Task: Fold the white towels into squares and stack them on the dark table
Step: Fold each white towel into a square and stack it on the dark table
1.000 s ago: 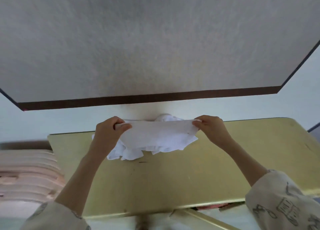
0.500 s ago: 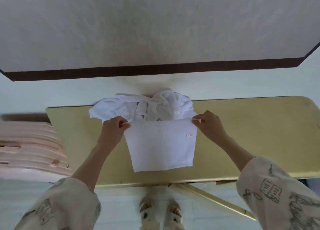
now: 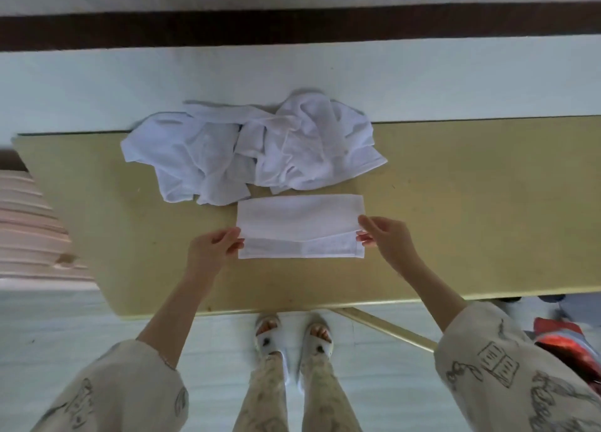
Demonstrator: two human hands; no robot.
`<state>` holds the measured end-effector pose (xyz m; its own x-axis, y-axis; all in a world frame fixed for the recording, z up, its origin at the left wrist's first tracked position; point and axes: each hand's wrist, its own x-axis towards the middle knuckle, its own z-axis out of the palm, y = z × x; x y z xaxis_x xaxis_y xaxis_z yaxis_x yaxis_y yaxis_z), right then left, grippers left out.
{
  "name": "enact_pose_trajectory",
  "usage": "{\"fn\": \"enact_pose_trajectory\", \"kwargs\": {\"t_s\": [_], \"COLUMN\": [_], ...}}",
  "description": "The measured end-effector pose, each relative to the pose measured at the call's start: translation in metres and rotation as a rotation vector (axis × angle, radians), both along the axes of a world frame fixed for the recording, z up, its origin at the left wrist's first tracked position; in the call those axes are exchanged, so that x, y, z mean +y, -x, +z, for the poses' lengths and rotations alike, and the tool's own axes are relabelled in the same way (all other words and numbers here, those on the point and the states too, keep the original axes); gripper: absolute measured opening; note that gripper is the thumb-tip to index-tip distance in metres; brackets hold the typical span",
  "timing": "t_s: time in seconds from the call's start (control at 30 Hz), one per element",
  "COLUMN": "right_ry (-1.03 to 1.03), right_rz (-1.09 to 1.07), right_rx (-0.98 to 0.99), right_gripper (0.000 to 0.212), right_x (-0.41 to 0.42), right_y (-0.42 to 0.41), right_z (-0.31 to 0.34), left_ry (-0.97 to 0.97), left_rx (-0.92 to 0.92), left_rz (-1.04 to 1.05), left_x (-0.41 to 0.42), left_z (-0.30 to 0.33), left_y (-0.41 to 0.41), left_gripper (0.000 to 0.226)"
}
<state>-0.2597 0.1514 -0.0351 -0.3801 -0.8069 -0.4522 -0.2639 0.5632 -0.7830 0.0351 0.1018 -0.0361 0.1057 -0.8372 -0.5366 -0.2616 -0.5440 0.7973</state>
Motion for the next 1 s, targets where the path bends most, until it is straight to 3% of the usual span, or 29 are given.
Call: {"fn": "enact_pose_trajectory", "kwargs": {"t_s": [0.2,0.53,0.83,1.0], "right_ry": [-0.039,-0.073,-0.076,-0.047], "right_rz": [-0.071,-0.026,0.113,0.141], "right_rx": [-0.049,0.048,0.214,0.347], "right_gripper": [0.018,0.017,0.021,0.033], "right_x": [0.025,0.029,0.031,0.034], "right_y": [-0.004,-0.007,-0.008,-0.011], "right_z": [-0.03,-0.032,-0.03,-0.035], "left_ry": [-0.083,-0.034,0.043,0.129], "left_rx": [0.103,0.019,-0.252,-0.445], "left_rz": [0.086,0.042,-0.178,-0.259], "left_x": [0.016,0.019,0.02,0.022], "left_z": [-0.023,-0.034,-0.035,-0.03], "left_y": [-0.005,-0.005,-0.01,-0.005], "left_gripper": [0.022,0.016,0.017,0.018]}}
